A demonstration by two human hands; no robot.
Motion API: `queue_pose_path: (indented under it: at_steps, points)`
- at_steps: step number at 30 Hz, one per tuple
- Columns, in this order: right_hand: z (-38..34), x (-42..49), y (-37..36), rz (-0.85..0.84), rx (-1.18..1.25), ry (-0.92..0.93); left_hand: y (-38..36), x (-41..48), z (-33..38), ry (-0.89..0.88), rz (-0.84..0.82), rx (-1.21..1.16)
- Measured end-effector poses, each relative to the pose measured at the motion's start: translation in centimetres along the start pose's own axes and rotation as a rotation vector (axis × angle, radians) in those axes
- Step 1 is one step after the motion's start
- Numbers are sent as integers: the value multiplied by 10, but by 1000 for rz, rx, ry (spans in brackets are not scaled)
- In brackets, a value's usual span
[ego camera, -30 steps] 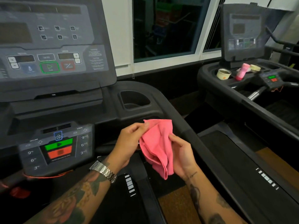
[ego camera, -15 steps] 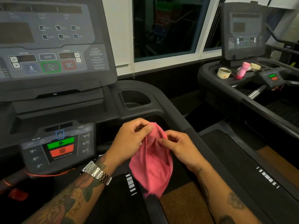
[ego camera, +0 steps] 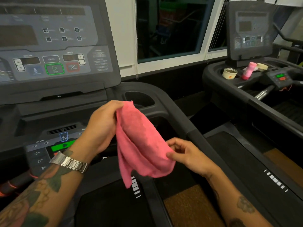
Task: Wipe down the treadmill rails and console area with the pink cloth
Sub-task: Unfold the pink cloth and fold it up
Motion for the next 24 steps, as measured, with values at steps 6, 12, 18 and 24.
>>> queue_pose_path:
  at_steps: [6,12,18,24]
  points:
    - [-1,-14,12,-24,10,-67,21,2,0,17,-18,86]
    - [-12,-22,29,-121,71,-98,60,6,10,-34,104,90]
    - [-19,-26,68,81,229,-74,72,7,-11,106,12,228]
    - [-35,-13,52,80,507,-55,55,2,-41,230,56,137]
Point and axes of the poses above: each hand's wrist, its own x-axis towards the middle knuckle, its own y-axis out of the back of the hand, z = x × y, the point moved 7 cm from there along x, towards the middle knuckle, and after that the axes turned 7 degrees about -z, right-handed, at the moved point
